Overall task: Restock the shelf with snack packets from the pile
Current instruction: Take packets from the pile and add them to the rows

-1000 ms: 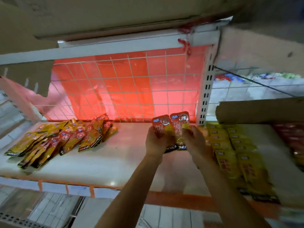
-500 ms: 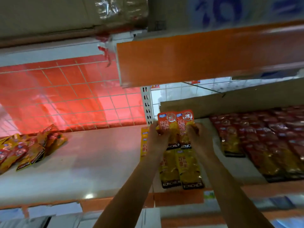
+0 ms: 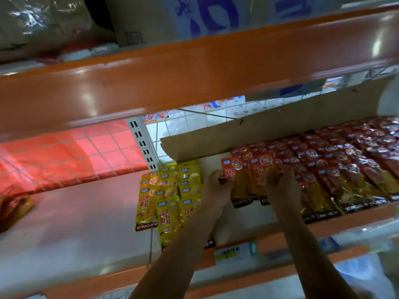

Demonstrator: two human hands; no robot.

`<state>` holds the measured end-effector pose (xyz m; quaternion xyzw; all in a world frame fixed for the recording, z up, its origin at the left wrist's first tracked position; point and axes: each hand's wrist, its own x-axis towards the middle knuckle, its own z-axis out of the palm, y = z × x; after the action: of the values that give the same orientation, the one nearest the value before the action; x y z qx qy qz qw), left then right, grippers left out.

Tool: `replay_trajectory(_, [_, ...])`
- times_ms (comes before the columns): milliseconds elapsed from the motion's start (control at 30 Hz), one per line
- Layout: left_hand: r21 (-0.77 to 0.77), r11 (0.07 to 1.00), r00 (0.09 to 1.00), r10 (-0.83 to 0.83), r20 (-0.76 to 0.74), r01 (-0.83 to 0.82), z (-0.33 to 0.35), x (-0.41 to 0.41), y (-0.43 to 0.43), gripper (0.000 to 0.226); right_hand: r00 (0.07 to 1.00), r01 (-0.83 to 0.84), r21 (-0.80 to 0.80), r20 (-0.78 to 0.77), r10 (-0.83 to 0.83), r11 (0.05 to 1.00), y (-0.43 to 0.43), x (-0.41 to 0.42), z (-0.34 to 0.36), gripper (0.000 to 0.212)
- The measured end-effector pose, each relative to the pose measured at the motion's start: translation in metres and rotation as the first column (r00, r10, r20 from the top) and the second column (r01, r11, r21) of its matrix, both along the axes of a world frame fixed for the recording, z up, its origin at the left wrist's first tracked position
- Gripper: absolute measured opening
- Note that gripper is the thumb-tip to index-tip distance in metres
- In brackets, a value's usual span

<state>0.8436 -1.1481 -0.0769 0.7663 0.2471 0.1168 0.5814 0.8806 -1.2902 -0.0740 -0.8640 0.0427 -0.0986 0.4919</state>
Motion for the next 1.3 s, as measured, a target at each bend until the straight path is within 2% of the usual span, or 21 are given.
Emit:
replay_trajectory(100, [0.004, 0.999, 0.998, -0.042, -0.037, 0.042, -0.010, 0.007, -0.012, 0.012, 1.000, 0.027, -0.016, 0.013, -0.027, 0.999, -0.016, -0.001, -0.004, 0.034])
replay_trajectory(200, [0.133, 0.989, 0.992, -0.046, -0.117, 0.062, -0.017, 0.012, -0.022, 0.008, 0.999, 0.025, -0.066, 0.044, -0.022, 0.998, -0.025, -0.005, -0.008, 0.034])
replay_trajectory(367, [0.285, 0.953, 0.974, -0.040, -0.224, 0.104, -0.019, 0.017, -0.026, 0.021, 0.997, -0.063, -0.103, 0.048, 0.068, 0.993, -0.028, -0.015, -0.015, 0.038])
replay_trajectory(633, [0.406, 0.903, 0.976, -0.063, -0.207, 0.144, -0.018, 0.021, -0.027, 0.033, 0.991, -0.125, -0.196, 0.020, 0.131, 0.973, -0.023, -0.027, -0.021, 0.036])
replay_trajectory(800, [0.434, 0.890, 0.982, -0.074, -0.171, 0.142, -0.017, 0.019, -0.029, 0.031, 0.995, -0.092, -0.363, -0.064, 0.073, 0.927, -0.019, -0.031, -0.021, 0.058])
replay_trajectory(967, [0.440, 0.885, 0.983, -0.092, -0.157, 0.153, -0.014, 0.017, -0.031, 0.026, 0.999, -0.004, -0.504, -0.036, -0.016, 0.864, -0.014, -0.038, -0.023, 0.069])
replay_trajectory(1300, [0.441, 0.877, 0.981, -0.143, -0.134, 0.188, -0.007, 0.008, -0.030, 0.021, 1.000, -0.013, -0.524, -0.025, -0.001, 0.852, -0.012, -0.041, -0.022, 0.073])
